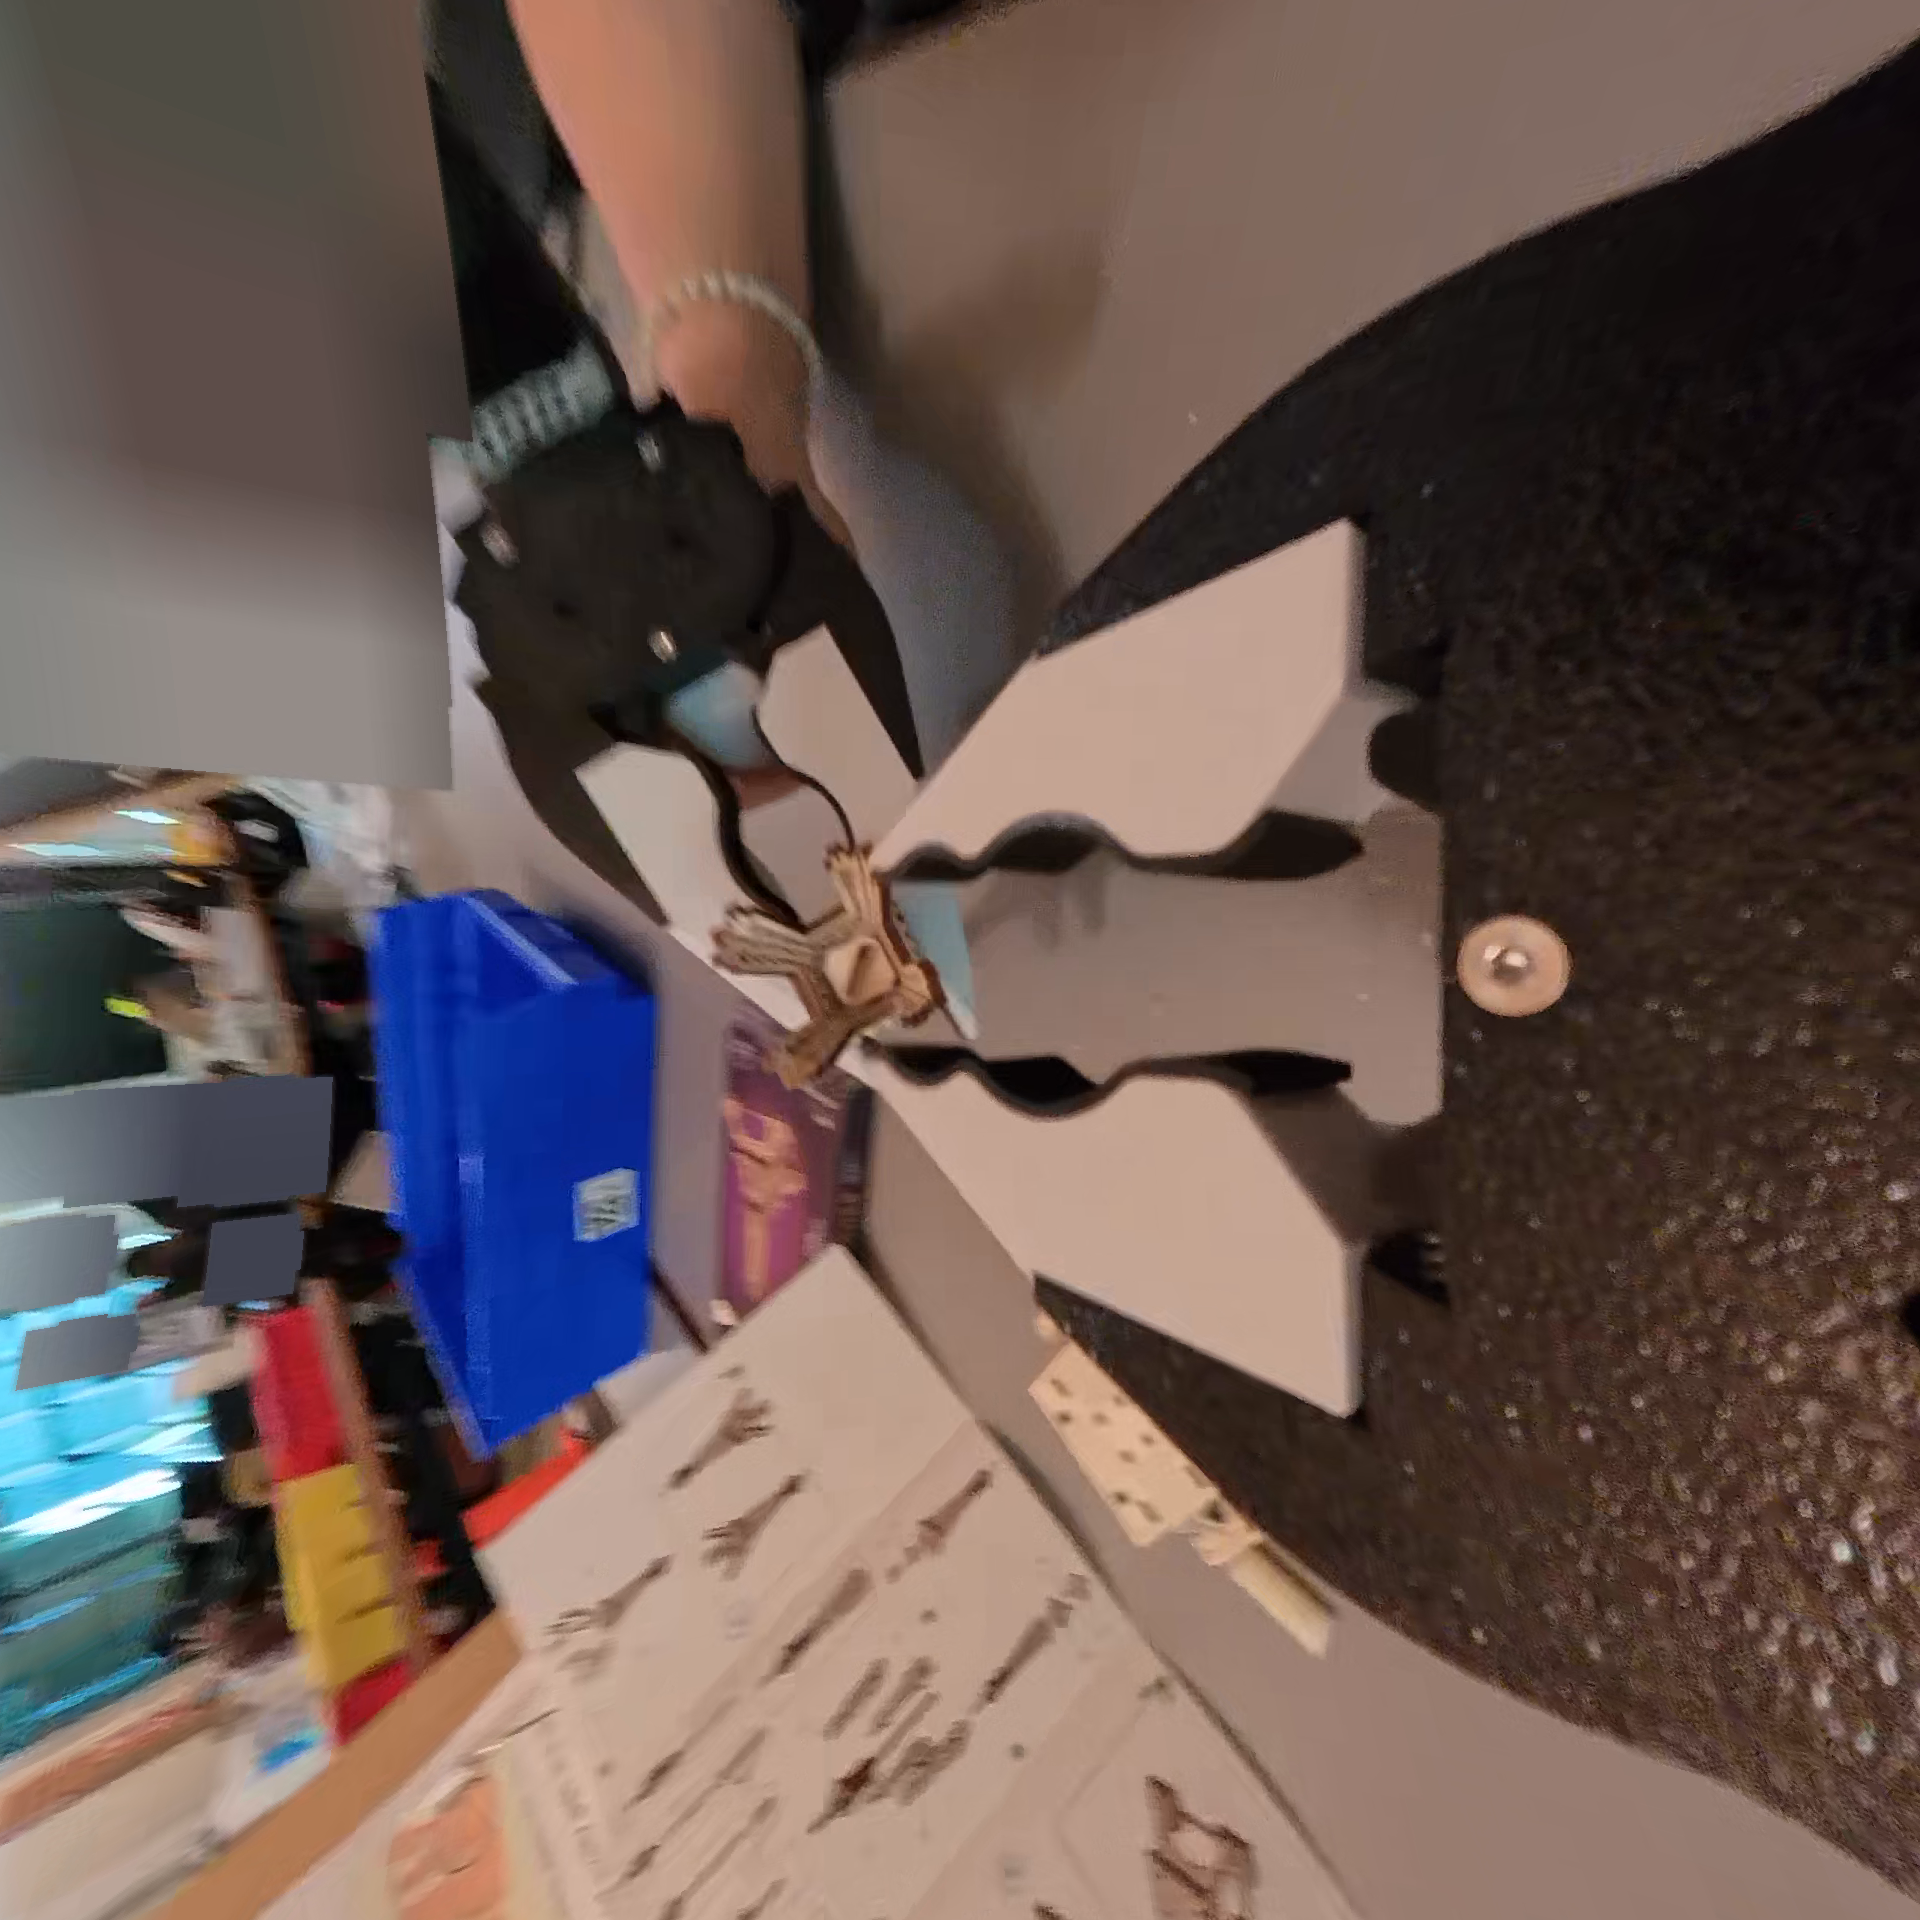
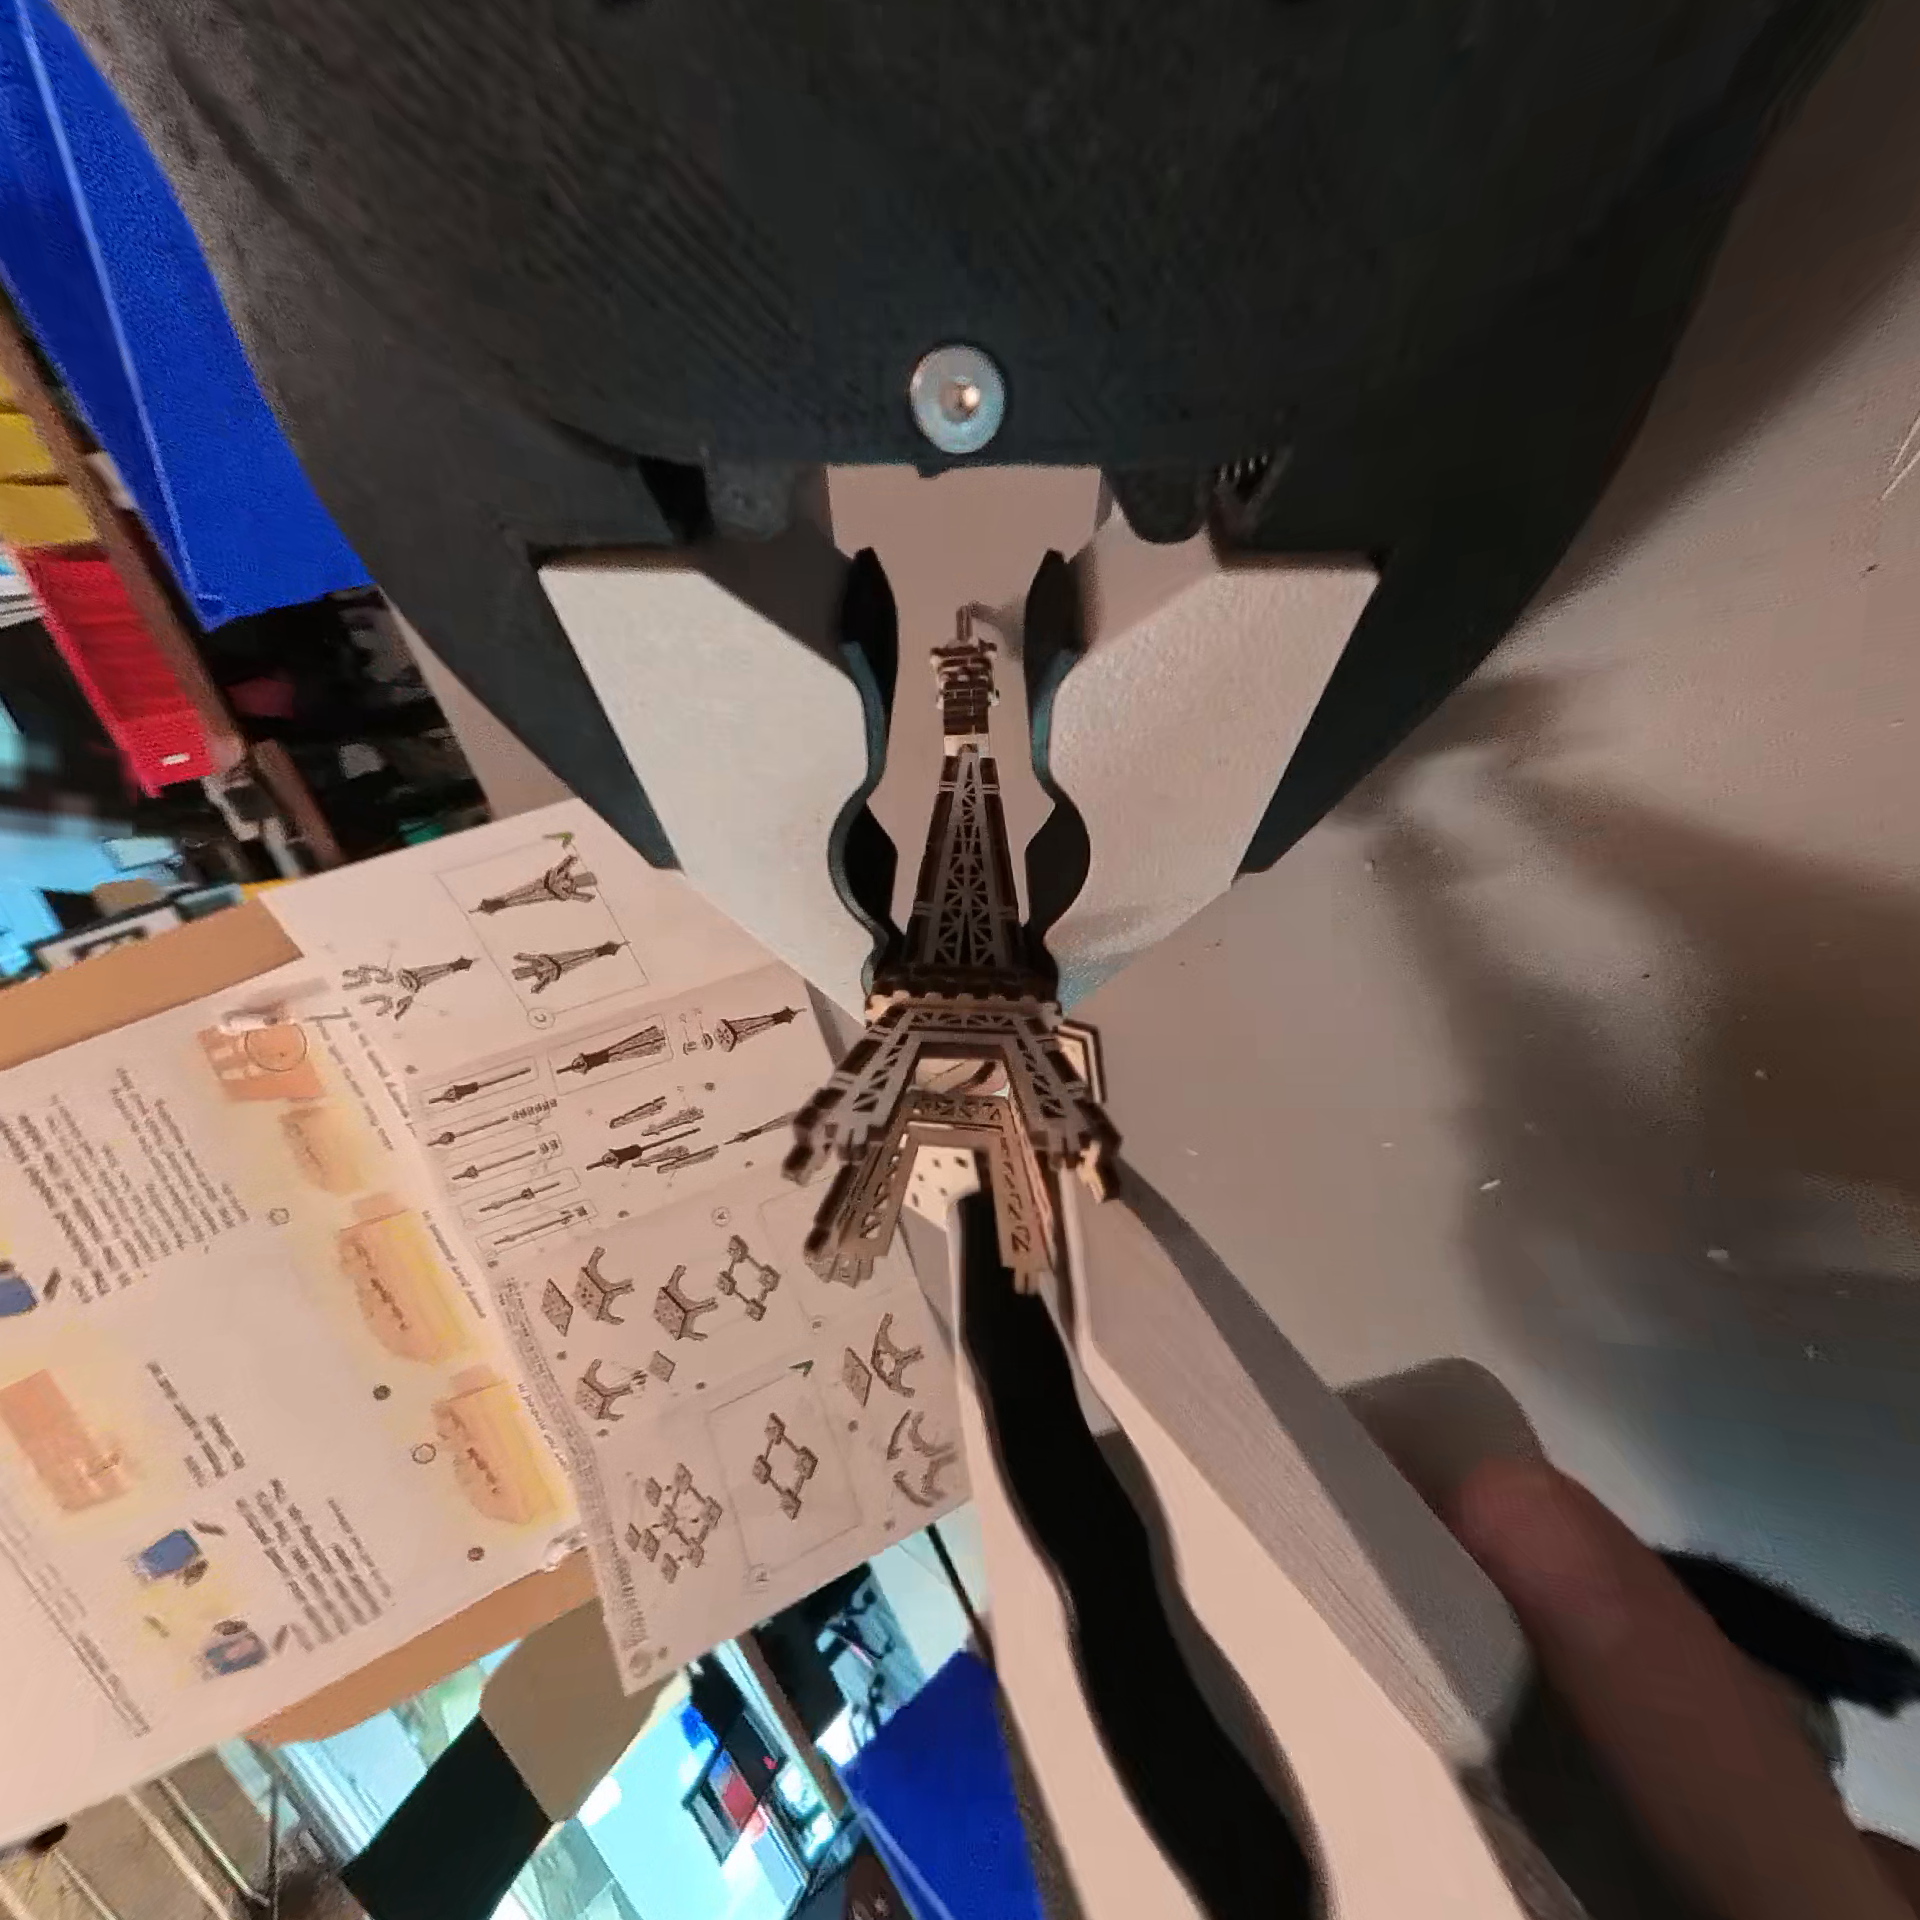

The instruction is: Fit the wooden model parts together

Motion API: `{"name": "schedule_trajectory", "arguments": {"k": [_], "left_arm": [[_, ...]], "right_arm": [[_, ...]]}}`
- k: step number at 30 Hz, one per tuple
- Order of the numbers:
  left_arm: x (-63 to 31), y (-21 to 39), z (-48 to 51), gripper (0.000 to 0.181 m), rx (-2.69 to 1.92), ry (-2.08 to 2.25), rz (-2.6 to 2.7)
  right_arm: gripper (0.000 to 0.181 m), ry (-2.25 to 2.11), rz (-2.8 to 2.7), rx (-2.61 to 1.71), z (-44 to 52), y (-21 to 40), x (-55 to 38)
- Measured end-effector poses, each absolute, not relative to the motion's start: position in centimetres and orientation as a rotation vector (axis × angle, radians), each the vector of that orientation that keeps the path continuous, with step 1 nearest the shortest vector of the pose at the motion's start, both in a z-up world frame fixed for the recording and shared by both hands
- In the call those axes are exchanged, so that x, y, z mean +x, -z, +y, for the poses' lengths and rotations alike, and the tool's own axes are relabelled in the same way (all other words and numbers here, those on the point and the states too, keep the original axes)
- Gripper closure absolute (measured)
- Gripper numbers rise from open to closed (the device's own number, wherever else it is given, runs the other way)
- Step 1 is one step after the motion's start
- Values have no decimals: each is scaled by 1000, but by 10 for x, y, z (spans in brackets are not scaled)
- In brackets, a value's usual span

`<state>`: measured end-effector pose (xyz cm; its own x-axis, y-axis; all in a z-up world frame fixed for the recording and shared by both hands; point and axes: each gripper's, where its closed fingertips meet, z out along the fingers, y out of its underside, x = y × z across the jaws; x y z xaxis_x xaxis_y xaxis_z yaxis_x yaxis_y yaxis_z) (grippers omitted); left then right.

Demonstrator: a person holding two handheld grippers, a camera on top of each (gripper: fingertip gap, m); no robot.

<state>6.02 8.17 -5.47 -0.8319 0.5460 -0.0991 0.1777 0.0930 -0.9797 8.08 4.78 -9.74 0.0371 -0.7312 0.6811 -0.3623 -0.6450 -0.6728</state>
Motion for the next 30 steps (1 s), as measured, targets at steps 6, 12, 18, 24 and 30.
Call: {"name": "schedule_trajectory", "arguments": {"k": [6, 12, 18, 24, 30], "left_arm": [[63, 6, 96, 155, -722, -2083, -1849], [53, 20, 92, 157, -792, -2040, -1902], [51, 21, 90, 159, -799, -2032, -1899], [45, 9, 92, 158, -961, -2032, -1868], [29, 9, 97, 164, -1232, -1884, -1878]], "right_arm": [[163, 1087, 1259, -1463, 44, 53, 61], [163, 518, 1211, -970, 49, 31, 49], [164, 257, 1101, -845, 71, 25, 46], [163, 67, 989, -840, 96, 24, 42], [163, -55, 885, -821, 111, 23, 37]]}}
